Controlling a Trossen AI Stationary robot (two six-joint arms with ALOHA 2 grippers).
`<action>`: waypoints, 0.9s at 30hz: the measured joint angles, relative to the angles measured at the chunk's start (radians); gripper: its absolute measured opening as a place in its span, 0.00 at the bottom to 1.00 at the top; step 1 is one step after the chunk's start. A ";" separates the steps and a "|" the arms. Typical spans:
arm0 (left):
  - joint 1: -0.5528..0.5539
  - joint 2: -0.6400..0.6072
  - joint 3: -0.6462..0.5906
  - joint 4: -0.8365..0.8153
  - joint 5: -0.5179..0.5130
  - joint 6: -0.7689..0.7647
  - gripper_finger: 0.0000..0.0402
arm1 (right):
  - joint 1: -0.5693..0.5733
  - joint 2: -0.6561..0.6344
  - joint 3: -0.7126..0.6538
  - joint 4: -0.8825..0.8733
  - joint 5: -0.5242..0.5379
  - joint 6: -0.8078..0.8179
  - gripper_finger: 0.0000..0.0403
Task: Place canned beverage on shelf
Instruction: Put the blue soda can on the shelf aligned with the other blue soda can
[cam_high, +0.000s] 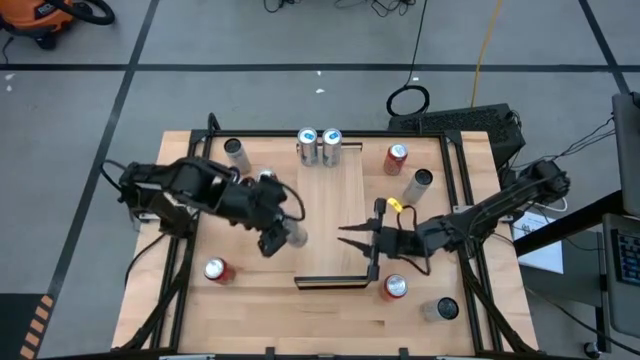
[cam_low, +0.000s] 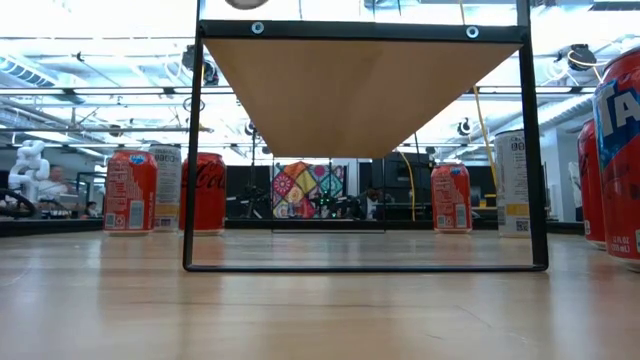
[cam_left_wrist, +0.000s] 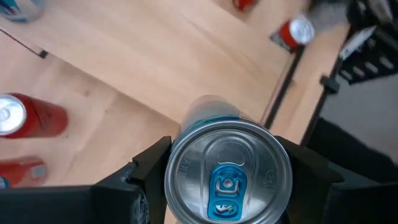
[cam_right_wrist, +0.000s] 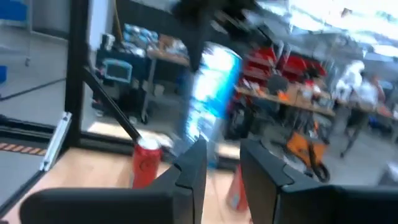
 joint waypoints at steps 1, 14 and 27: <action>0.014 0.000 0.000 0.013 -0.012 -0.001 0.56 | 0.000 0.009 0.000 0.019 -0.003 -0.024 0.20; 0.145 0.021 0.000 0.112 -0.079 -0.008 0.56 | -0.035 0.217 0.165 0.093 0.303 -0.267 0.72; 0.146 0.049 0.000 0.177 -0.074 -0.007 0.56 | -0.124 0.308 0.288 -0.079 0.325 -0.216 0.80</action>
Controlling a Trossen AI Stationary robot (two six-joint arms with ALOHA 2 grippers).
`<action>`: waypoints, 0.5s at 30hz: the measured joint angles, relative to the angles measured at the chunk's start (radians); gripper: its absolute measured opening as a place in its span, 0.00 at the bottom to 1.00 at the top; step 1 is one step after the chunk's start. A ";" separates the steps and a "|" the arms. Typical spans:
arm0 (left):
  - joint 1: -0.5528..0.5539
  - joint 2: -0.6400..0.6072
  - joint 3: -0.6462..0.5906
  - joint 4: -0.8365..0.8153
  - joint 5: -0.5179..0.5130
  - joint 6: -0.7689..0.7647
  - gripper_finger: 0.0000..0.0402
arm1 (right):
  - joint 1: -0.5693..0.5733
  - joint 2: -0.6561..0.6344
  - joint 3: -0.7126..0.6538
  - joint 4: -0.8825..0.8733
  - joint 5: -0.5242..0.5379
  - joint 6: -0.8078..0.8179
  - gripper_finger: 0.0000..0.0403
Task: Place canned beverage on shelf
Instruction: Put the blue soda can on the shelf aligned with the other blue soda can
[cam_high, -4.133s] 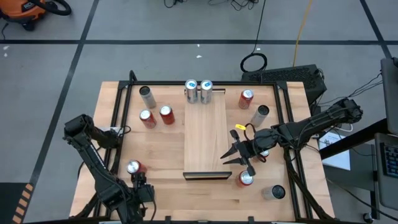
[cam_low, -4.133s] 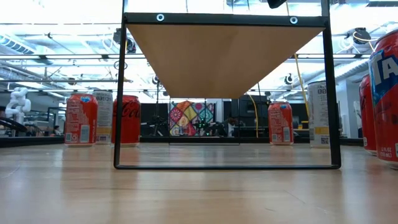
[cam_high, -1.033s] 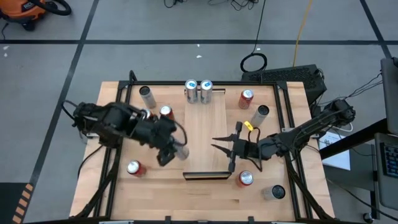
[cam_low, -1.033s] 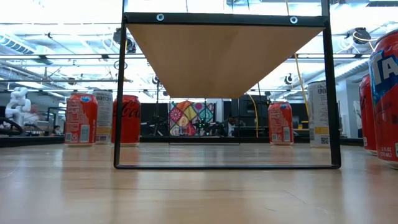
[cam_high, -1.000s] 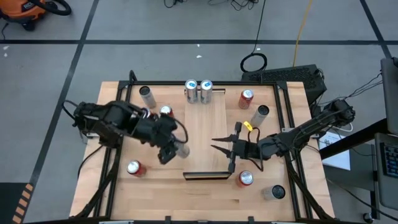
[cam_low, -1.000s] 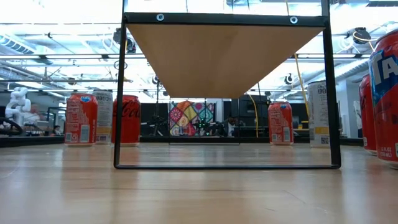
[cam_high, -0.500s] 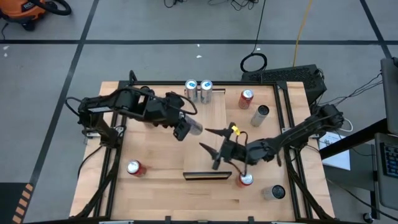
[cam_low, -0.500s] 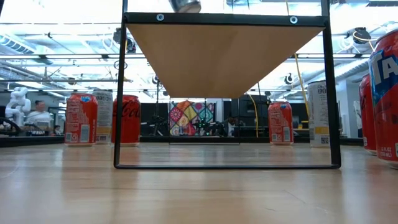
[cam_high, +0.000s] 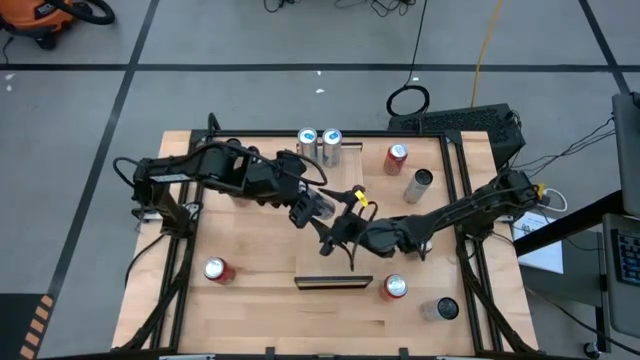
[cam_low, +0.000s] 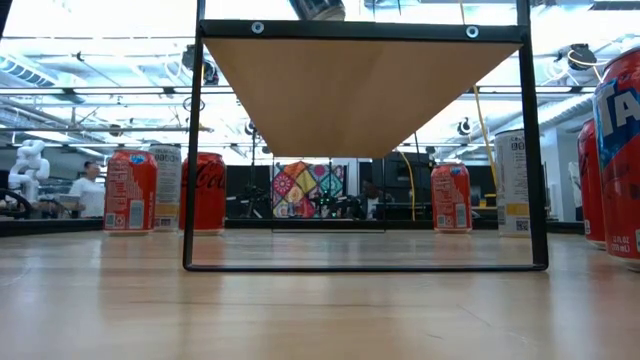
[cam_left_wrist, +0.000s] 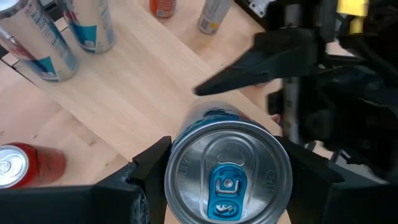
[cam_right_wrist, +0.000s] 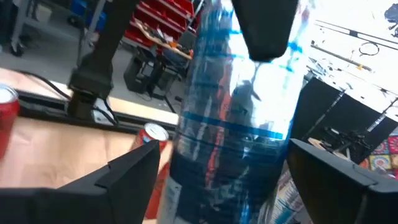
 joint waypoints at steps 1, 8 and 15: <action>0.000 0.000 0.000 -0.002 0.000 0.000 0.56 | -0.004 0.004 0.001 0.001 0.000 0.001 0.79; 0.000 0.000 0.000 -0.003 -0.001 0.001 0.56 | -0.014 0.009 0.001 -0.021 -0.001 0.009 0.67; 0.001 0.000 0.000 -0.001 -0.010 0.007 0.56 | -0.015 0.008 0.001 -0.025 0.000 0.012 0.54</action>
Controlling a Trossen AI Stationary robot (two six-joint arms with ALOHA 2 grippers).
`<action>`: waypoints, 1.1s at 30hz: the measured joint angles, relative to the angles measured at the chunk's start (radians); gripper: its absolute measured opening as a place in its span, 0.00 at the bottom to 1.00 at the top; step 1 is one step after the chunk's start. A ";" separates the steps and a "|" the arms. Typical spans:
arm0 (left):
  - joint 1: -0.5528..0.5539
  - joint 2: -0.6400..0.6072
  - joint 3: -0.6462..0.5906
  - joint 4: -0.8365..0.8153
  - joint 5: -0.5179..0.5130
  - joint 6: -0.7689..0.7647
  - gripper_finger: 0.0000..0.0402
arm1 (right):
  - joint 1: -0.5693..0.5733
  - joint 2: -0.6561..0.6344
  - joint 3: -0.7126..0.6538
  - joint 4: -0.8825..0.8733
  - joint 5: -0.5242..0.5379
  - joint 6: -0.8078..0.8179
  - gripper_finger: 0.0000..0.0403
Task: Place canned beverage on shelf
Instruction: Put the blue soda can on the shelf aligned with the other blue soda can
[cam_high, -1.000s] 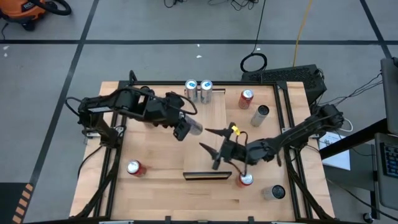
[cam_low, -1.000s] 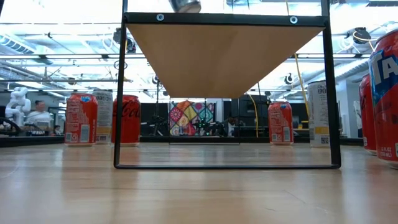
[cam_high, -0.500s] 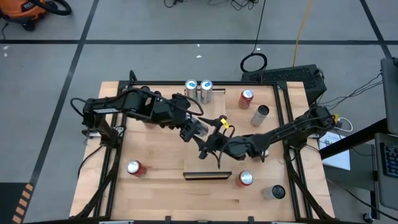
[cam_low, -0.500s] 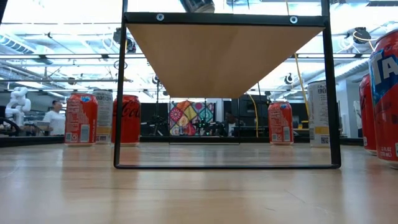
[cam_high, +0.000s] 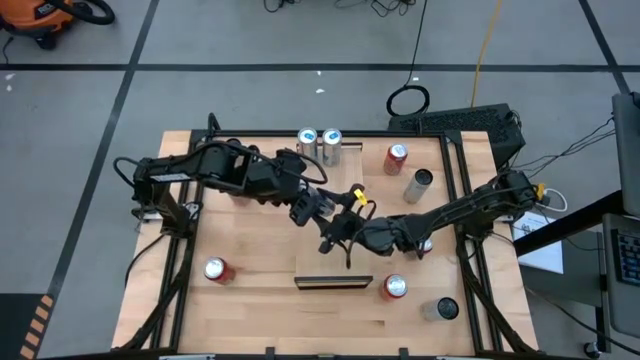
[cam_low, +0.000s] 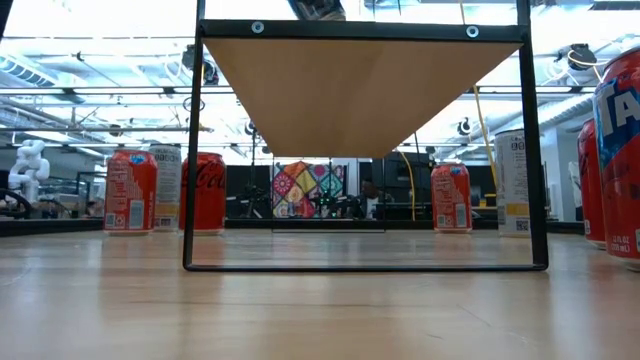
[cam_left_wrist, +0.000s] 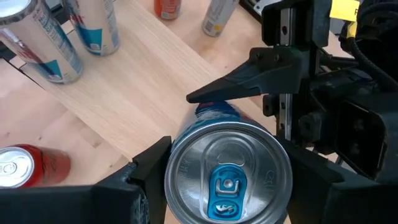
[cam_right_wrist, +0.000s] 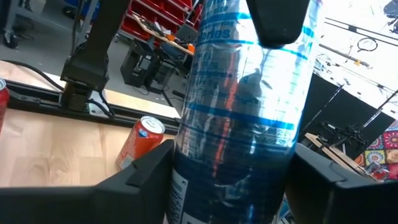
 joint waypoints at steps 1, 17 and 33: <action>0.000 0.000 0.000 0.000 -0.002 0.000 0.56 | -0.001 0.000 0.000 0.000 0.000 -0.001 0.54; -0.034 -0.001 0.000 0.031 -0.122 0.317 0.87 | 0.006 -0.037 -0.002 -0.111 -0.074 0.030 0.53; -0.126 -0.094 0.000 0.135 -0.354 0.692 0.91 | -0.021 -0.371 -0.002 -0.684 -0.439 0.307 0.53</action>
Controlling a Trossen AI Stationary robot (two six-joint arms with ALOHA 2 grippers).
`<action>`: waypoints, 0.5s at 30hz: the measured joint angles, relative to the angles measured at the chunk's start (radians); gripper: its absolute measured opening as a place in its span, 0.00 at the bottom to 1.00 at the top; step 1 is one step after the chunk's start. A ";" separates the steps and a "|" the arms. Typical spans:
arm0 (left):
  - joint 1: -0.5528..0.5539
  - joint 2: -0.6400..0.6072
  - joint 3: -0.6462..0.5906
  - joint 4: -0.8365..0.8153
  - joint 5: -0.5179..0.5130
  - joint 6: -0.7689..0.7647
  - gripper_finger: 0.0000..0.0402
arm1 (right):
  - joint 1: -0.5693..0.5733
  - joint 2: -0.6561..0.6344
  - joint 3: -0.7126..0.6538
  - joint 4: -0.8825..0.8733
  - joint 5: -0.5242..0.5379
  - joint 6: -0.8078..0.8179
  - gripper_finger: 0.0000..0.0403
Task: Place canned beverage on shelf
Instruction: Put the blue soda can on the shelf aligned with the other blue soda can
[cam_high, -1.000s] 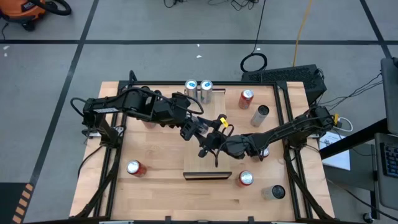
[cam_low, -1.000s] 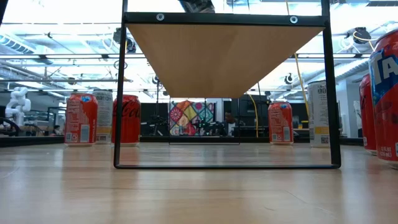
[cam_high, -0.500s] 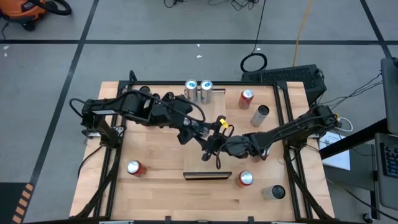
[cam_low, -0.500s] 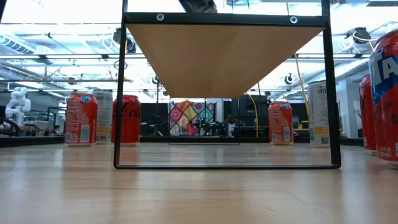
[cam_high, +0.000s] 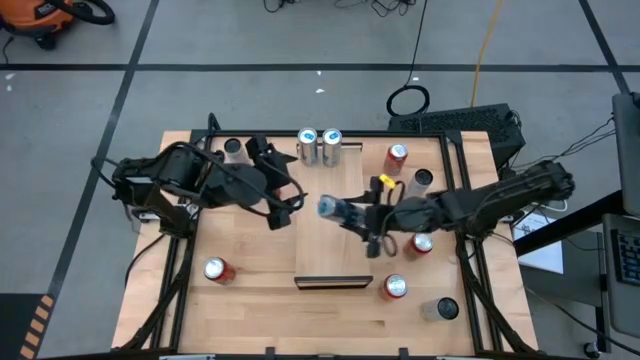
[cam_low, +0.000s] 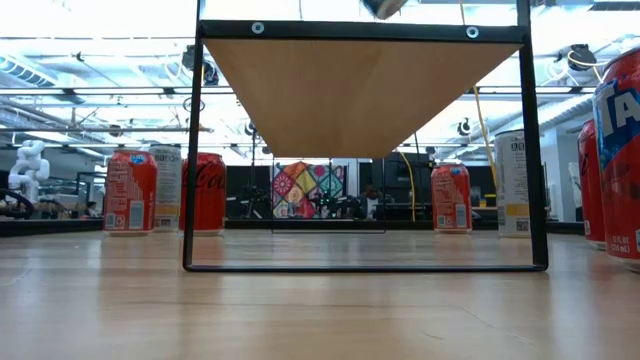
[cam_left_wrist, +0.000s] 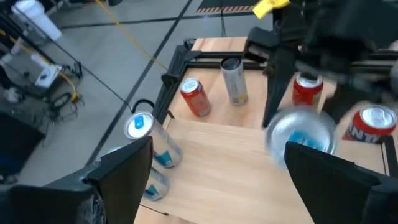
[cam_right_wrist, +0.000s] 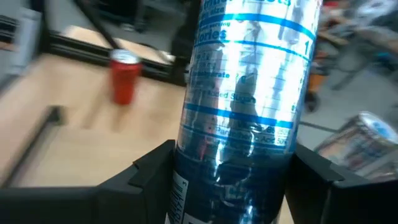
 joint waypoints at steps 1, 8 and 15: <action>-0.005 -0.005 0.000 -0.003 0.000 0.013 0.91 | -0.007 -0.023 -0.006 -0.011 -0.038 0.006 0.53; -0.042 -0.012 -0.004 0.001 0.002 0.062 0.91 | -0.077 -0.196 -0.179 0.111 -0.272 0.015 0.53; -0.052 -0.013 -0.154 0.141 0.003 0.071 0.91 | -0.142 -0.298 -0.445 0.554 -0.486 0.026 0.53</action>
